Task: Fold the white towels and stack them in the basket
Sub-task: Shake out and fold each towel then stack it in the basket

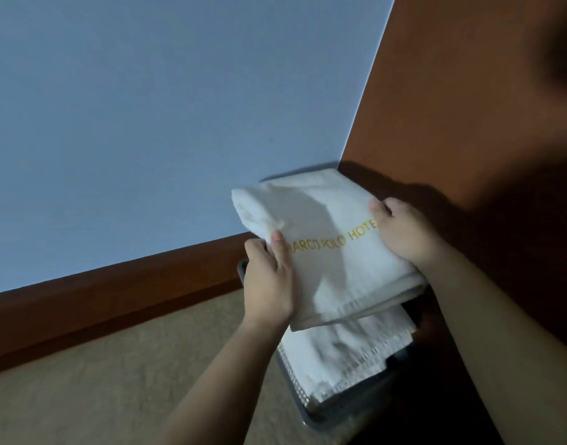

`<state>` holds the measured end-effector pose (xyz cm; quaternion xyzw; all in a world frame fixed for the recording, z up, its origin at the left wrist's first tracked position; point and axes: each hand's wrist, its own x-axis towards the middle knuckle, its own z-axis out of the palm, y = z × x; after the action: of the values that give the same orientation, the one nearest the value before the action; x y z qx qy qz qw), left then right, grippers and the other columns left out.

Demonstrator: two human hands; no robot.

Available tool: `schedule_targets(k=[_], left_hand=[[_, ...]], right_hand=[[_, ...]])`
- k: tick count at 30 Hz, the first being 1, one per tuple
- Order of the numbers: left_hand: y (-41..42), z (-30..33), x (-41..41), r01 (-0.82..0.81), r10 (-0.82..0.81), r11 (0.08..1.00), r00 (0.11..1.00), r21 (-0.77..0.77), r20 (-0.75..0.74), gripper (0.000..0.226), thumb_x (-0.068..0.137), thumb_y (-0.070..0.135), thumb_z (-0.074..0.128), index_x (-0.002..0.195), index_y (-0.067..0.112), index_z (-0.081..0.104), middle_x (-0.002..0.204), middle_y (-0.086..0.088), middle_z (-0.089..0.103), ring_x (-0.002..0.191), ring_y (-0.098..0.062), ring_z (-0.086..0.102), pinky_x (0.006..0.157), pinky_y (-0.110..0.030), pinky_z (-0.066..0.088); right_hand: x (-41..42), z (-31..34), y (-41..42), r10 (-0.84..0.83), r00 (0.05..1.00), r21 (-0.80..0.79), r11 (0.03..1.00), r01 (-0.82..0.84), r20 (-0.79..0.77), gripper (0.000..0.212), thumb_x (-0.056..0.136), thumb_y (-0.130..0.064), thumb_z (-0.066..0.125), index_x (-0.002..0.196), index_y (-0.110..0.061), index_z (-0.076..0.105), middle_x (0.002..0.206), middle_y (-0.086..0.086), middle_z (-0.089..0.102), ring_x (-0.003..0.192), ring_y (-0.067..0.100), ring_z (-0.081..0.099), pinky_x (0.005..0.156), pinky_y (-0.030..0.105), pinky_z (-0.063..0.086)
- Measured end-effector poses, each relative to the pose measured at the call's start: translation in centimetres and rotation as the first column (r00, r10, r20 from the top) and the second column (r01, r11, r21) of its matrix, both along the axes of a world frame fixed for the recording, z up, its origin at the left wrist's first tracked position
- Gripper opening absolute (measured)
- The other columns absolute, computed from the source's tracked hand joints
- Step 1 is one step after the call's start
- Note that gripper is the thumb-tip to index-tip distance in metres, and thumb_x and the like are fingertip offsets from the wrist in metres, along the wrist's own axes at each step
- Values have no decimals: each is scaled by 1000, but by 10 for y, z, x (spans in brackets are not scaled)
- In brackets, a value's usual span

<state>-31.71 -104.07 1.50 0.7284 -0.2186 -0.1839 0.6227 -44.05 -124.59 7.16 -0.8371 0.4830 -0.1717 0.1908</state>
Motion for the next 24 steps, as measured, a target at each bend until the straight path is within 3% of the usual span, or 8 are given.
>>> schedule_targets(k=[2,3,5,9,12,19,22,24], left_hand=[[-21,-42,-18,138,-112,981,976,133,-189,43,104,58,46,116,18,41,117,-2,61,109,-26,62,96,-42,50],[-22,-64,-27,217,-157,956,947,199,-280,47,101,58,53,120,18,41,122,-4,62,109,-25,63,98,-43,53],[-16,-99,-47,303,-200,902,925,307,-324,49,95,57,64,117,17,46,119,-4,64,103,-20,66,92,-45,57],[1,-113,-67,259,-190,893,958,369,-214,37,94,56,67,98,22,52,94,3,65,83,-8,63,65,-24,48],[5,-101,-78,198,-154,912,977,360,-148,37,97,53,65,90,18,51,84,1,62,74,-7,60,56,-18,39],[10,-112,-102,236,-176,878,968,417,-179,38,94,56,67,90,22,49,84,1,63,75,-5,60,57,-18,41],[14,-113,-97,242,-180,874,967,421,-181,38,91,60,68,95,25,53,87,3,67,79,-6,63,63,-20,44],[15,-112,-93,251,-192,879,965,405,-181,35,90,59,70,99,28,56,91,8,70,83,-4,66,72,-24,51]], right_hand=[[-20,-51,-26,-29,992,202,978,53,-120,45,109,-50,38,112,-12,62,128,22,64,122,38,59,93,38,41],[-31,-80,-29,-27,983,302,950,81,-179,48,109,-50,36,131,-13,59,139,21,59,130,38,55,101,38,41],[-55,-132,-29,-28,972,395,911,122,-235,54,109,-51,35,153,-22,43,149,22,53,134,39,52,111,42,41],[-73,-157,-29,-56,976,325,938,124,-209,51,108,-48,37,155,-29,39,139,27,57,127,45,56,107,45,45],[-75,-144,-29,-40,977,241,966,91,-212,50,108,-47,38,156,-31,40,135,29,56,125,46,55,106,45,44],[-86,-145,-15,-88,934,216,961,171,-345,53,107,-49,38,156,-30,39,140,27,49,128,46,51,109,51,42],[-70,-134,4,-173,922,-13,984,180,-346,55,101,-33,53,153,-17,43,136,23,48,126,45,50,102,53,44],[-48,-118,19,-118,952,-146,986,79,-283,66,94,-26,59,157,-19,40,139,20,47,128,42,47,101,52,43]])
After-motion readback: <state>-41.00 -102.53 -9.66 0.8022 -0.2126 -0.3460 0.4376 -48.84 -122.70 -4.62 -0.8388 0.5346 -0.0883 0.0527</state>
